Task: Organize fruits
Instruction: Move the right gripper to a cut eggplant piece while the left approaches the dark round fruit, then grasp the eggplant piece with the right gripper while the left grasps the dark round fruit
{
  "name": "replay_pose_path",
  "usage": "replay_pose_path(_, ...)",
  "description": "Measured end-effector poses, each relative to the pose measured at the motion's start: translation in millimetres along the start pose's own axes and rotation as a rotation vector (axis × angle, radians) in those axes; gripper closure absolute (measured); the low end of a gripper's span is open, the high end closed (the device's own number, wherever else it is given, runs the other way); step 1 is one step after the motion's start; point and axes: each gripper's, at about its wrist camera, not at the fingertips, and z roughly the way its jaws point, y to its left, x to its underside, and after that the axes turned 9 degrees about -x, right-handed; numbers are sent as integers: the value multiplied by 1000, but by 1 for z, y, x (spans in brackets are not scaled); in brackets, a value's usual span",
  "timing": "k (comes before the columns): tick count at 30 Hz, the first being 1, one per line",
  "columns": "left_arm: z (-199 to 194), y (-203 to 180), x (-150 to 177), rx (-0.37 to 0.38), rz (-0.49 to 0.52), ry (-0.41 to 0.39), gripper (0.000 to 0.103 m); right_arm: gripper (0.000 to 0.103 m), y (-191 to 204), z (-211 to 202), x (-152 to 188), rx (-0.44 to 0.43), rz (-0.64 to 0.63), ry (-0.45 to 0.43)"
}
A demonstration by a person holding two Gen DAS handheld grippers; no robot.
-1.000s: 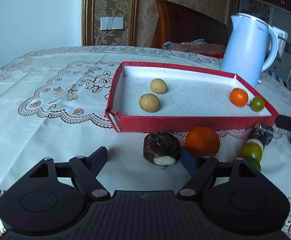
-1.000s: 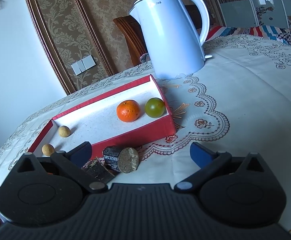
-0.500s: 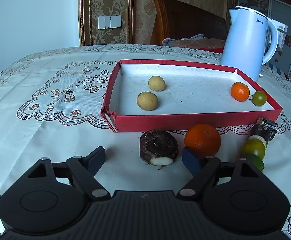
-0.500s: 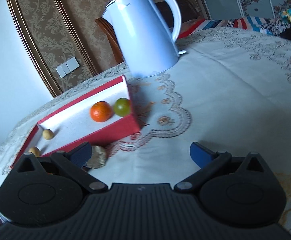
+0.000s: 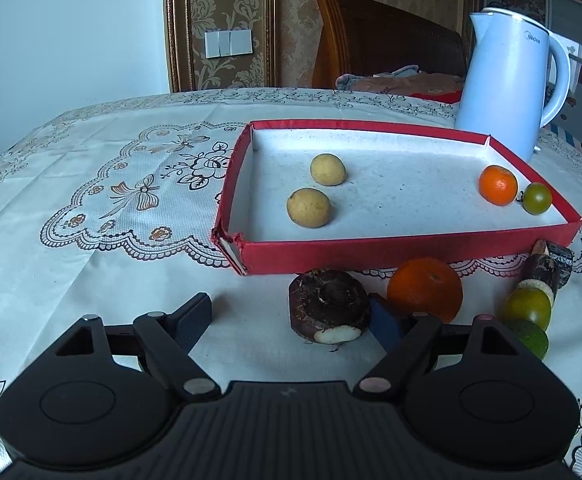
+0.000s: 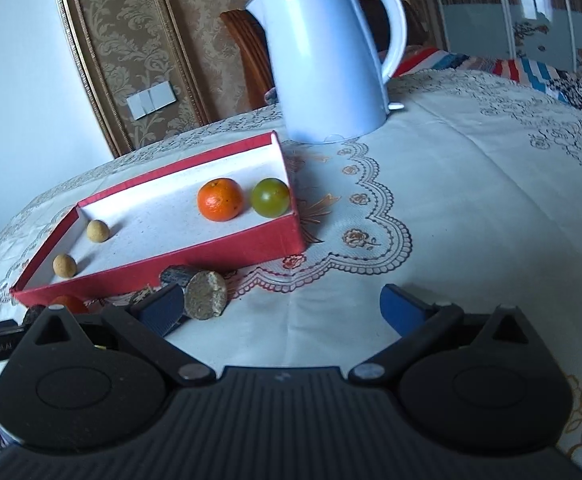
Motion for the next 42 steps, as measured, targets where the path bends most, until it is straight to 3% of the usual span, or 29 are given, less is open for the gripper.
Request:
replay_pose_path(6,-4,1,2,10,4,-25,46,0,13,-6,4,-16,-96,4)
replay_pose_path(10,-5,1,2,9,3,-28,55,13,19,-1,4,-27,-133,43)
replay_pose_path(16,-5,1,2,10,2,-29,55,14,31,11,0,19,-217,65)
replay_pose_path(23,-5,1,1,12,0,-28,55,28,46,33,-6,6,-333,111)
replay_pose_path(24,-5,1,1,12,0,-28,55,30,48,36,-7,-1,-342,114)
replay_pose_path(26,-5,1,1,12,1,-28,55,49,51,42,-8,-28,-355,136)
replay_pose_path(28,-5,1,1,12,1,-28,55,52,54,46,-7,-33,-361,146)
replay_pose_path(31,-5,1,1,12,0,-28,55,69,54,44,-7,-51,-357,137)
replay_pose_path(35,-5,1,1,15,-3,-29,56,73,52,43,-7,-50,-346,127)
replay_pose_path(38,-5,-1,2,33,9,-35,64,73,52,43,-7,-42,-347,123)
replay_pose_path(42,-5,-1,2,36,6,-35,64,73,50,42,-7,-33,-337,114)
